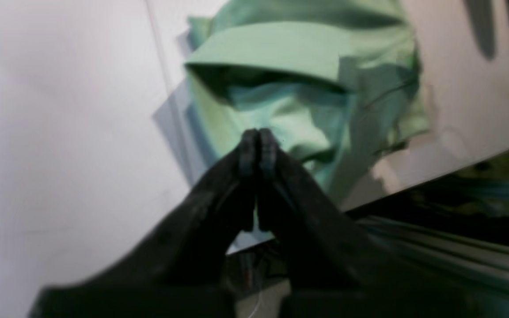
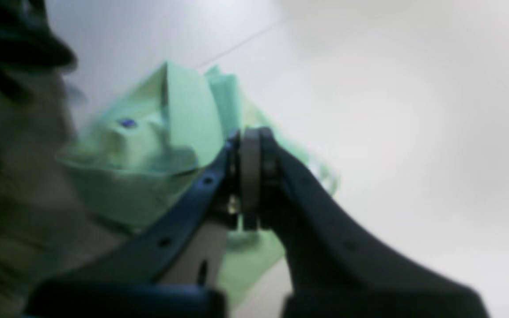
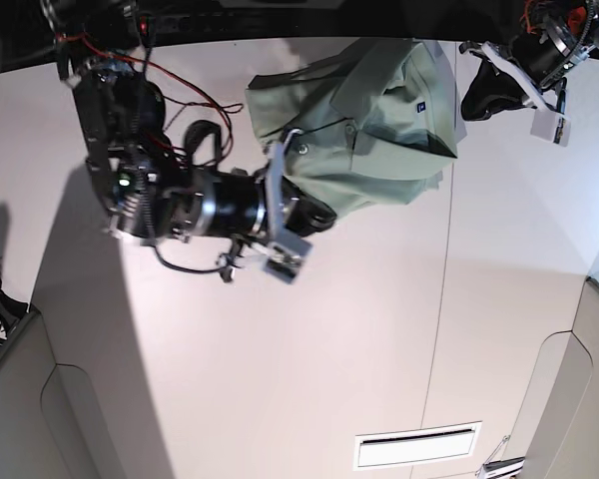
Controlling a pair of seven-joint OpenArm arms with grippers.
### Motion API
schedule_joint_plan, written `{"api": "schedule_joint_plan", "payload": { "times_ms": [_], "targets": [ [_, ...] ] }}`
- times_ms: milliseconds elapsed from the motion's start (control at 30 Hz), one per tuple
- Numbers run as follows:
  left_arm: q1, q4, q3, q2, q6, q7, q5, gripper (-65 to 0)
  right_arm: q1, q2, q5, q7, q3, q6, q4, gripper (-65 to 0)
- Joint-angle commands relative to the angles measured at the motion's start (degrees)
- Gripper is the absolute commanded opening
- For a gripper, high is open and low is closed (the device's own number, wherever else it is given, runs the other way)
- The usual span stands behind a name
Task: Fold the T-shirt properly
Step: 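Carry the bundle with the right gripper to the table corner and lower it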
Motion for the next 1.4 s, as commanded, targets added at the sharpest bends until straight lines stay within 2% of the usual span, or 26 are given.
{"api": "schedule_joint_plan", "payload": {
  "times_ms": [0, 100, 400, 567, 667, 767, 867, 933, 1000, 1167, 1300, 1367],
  "targets": [
    [0.22, 1.07, -0.26, -0.44, -0.57, -1.01, -0.63, -65.0, 2.62, 0.98, -0.98, 2.01, -2.62, 0.11, 0.90, -65.0],
    [0.22, 1.07, -0.26, -0.44, -0.55, -1.03, -0.35, -65.0, 7.34, 2.89, -4.48, 2.82, -11.34, 0.11, 0.11, -65.0],
    [0.20, 1.07, -0.26, -0.44, -0.57, -1.86, -0.35, -65.0, 17.81, 1.79, -0.63, 4.52, -30.86, 0.68, -16.26, -65.0],
    [0.20, 1.07, -0.26, -0.44, -0.57, -1.86, -0.35, -65.0, 17.49, -0.28, 3.48, 4.96, -33.88, 1.38, -24.37, -65.0],
    [0.17, 1.07, -0.26, -0.44, -0.57, -2.08, -0.35, -65.0, 17.33, -2.01, 3.13, 6.75, -34.16, 1.42, -30.51, -65.0],
    [0.20, 1.07, -0.26, -0.44, -0.57, -2.05, -0.28, -65.0, 17.33, -3.30, -0.04, 10.58, -34.16, -0.81, -36.26, -65.0],
    [0.22, 1.07, -0.26, -0.44, -0.57, -2.05, 0.61, -65.0, 17.31, -3.56, -1.07, 10.71, -34.14, -3.61, -40.09, -65.0],
    [0.20, 1.07, -0.26, -0.44, -0.55, -2.08, 1.31, -65.0, 16.85, -3.41, -1.81, 10.23, -33.46, -7.23, -41.90, -65.0],
    [0.20, 1.07, -0.26, -0.44, -0.57, -2.08, 1.51, -65.0, 15.06, -3.41, -4.31, 10.01, -30.56, -13.07, -42.73, -65.0],
    [0.20, 1.07, -0.26, -0.46, -0.57, -2.32, 1.51, -65.0, 8.39, -3.41, -9.18, 9.07, -17.81, -22.73, -42.91, -65.0],
    [0.20, 1.07, -0.26, -0.46, -0.57, -2.32, 1.51, -65.0, 2.80, -3.41, -12.66, 8.31, -5.20, -29.00, -42.91, -65.0],
    [0.17, 1.07, -0.26, -0.46, -0.57, -2.32, 1.49, -65.0, 0.15, -3.41, -13.44, 8.31, 0.92, -30.10, -42.88, -65.0]
  ]
}}
